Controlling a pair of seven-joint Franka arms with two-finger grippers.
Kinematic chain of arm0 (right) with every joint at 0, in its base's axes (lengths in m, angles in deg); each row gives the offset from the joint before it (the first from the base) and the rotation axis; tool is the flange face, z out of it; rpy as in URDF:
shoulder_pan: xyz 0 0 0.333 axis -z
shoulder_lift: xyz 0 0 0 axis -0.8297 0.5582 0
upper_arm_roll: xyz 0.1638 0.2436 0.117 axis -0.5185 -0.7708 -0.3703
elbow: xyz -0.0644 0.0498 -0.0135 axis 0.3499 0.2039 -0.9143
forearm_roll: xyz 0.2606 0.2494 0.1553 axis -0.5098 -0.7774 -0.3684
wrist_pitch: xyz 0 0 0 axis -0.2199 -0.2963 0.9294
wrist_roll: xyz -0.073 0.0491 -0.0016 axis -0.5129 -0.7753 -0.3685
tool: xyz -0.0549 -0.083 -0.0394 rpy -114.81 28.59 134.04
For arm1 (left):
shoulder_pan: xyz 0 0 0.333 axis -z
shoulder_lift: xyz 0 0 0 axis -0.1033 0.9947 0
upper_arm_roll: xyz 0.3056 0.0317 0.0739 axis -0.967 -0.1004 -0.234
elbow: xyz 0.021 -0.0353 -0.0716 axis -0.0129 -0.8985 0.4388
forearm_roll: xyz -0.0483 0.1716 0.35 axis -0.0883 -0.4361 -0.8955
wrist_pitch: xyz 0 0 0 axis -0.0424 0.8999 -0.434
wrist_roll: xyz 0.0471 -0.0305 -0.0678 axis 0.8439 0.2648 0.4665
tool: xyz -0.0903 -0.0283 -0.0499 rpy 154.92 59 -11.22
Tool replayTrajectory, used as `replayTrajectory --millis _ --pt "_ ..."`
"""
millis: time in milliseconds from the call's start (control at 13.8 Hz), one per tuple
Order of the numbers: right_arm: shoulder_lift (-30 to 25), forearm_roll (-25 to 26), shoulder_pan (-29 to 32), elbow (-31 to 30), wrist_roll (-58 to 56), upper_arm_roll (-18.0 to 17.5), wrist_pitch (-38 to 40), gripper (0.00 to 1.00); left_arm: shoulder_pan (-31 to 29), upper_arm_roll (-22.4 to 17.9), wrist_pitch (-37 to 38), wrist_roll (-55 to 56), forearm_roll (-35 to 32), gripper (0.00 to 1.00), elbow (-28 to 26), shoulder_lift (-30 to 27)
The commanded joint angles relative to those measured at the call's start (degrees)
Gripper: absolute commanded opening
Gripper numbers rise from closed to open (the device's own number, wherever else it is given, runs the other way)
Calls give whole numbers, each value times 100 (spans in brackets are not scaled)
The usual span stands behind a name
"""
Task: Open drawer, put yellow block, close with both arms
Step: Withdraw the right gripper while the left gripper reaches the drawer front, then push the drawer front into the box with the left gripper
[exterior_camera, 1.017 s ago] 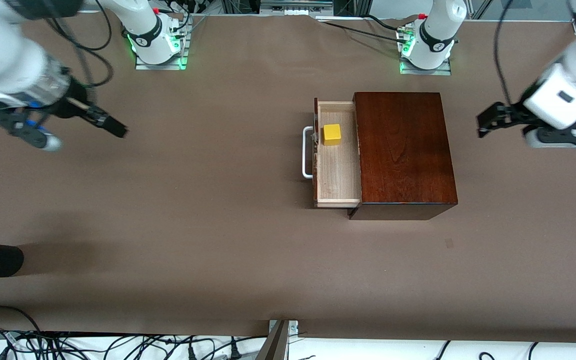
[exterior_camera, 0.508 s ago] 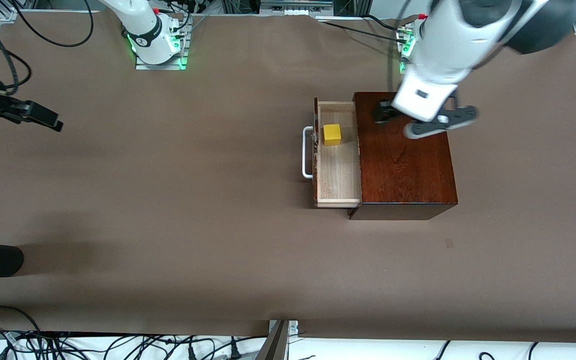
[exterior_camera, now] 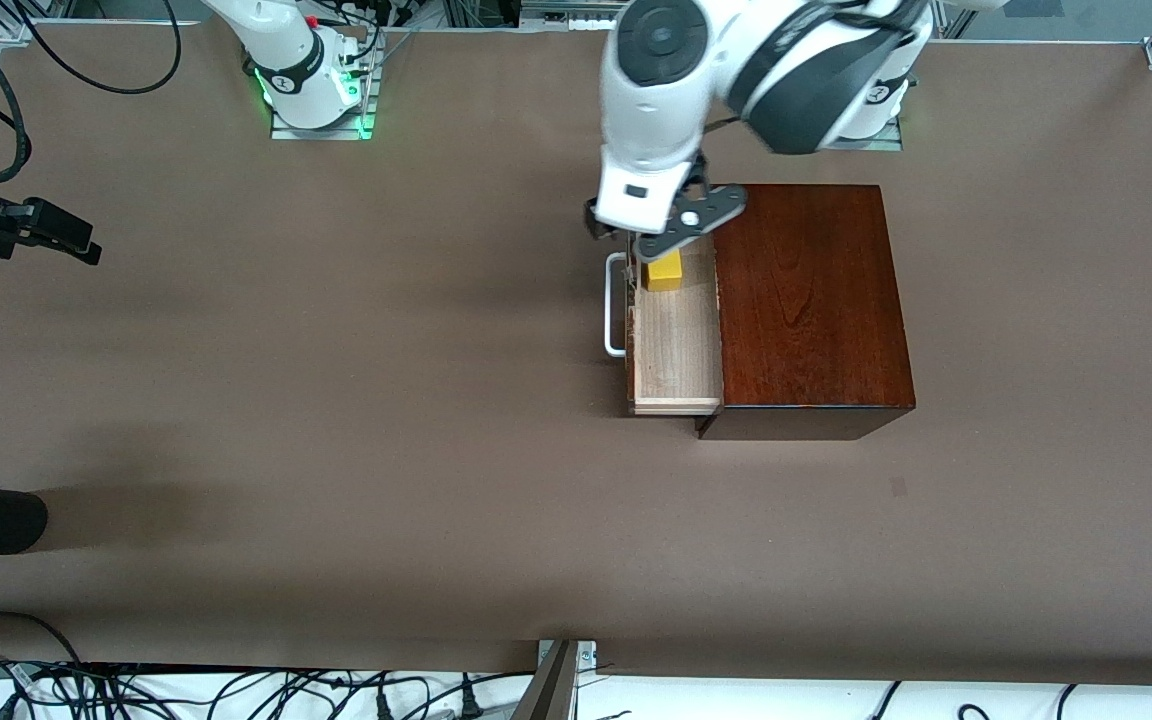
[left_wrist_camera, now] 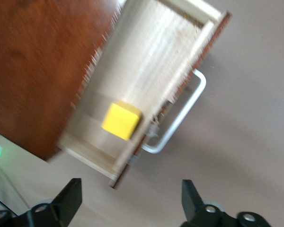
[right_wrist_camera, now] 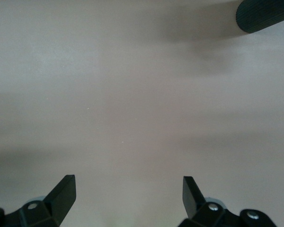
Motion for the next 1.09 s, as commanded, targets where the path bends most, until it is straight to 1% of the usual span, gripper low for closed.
replayTrajectory --millis 0,73,145,363,581,654,872,1017 --pt "-122 87 122 -147 -131 -108 -69 100 353 -103 132 418 19 25 970 781" --pt "-114 87 122 -147 -131 -108 -42 100 372 -103 71 558 36 15 1068 922" --pt "-113 87 122 -138 -140 -108 -25 100 433 -103 -43 768 45 0 1112 1053" --pt "-52 78 122 -112 -140 -91 -33 100 582 -120 -482 1409 28 0 1112 1484" --pt "-17 70 122 -94 -131 -99 -42 100 688 -138 -816 2104 10 0 1112 1801" --pt "27 78 114 -94 -114 -99 -42 100 697 -173 -878 2158 1 0 1060 1863" --pt "54 70 96 -77 -43 -117 -77 100 793 -479 -844 2159 -113 0 998 1907" --pt "54 78 96 -42 -43 -117 -51 100 794 -560 -826 2168 -131 0 823 1907"
